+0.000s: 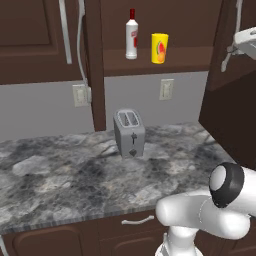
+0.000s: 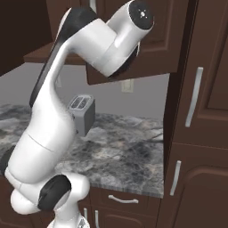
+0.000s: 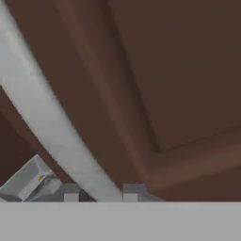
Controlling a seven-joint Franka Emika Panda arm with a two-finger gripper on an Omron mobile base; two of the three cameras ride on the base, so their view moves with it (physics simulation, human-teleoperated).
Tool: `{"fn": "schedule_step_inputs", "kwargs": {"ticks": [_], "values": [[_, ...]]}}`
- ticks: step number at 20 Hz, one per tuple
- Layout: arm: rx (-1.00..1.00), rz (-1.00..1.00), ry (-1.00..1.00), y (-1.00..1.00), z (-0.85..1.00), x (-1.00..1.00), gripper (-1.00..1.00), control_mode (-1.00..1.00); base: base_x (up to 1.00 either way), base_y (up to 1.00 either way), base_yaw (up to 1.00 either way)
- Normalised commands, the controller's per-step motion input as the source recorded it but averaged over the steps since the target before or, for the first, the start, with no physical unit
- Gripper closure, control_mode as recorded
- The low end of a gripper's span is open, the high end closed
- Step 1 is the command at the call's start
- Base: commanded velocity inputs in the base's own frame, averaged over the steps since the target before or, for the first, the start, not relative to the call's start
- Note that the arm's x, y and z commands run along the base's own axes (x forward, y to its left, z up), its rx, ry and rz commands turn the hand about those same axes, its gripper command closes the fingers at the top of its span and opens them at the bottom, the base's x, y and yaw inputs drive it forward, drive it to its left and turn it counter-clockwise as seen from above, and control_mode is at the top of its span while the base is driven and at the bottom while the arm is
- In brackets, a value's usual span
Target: Open the cabinet directly in front. Then move the liquor and the cup to the dining counter with the candle on it.
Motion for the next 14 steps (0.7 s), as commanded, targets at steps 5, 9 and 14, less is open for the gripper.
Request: {"fn": "schedule_step_inputs", "kwargs": {"ticks": [5,9,14], "values": [[-0.07,0.09,-0.14,0.00,-0.90,-0.86,-1.00,-1.00,0.00,0.00,0.00],[-0.04,0.13,-0.21,0.00,-0.96,-1.00,-1.00,-1.00,0.00,0.00,0.00],[-0.03,0.03,-0.41,0.51,-0.18,-0.99,-1.00,-1.00,0.00,0.00,0.00]]}}
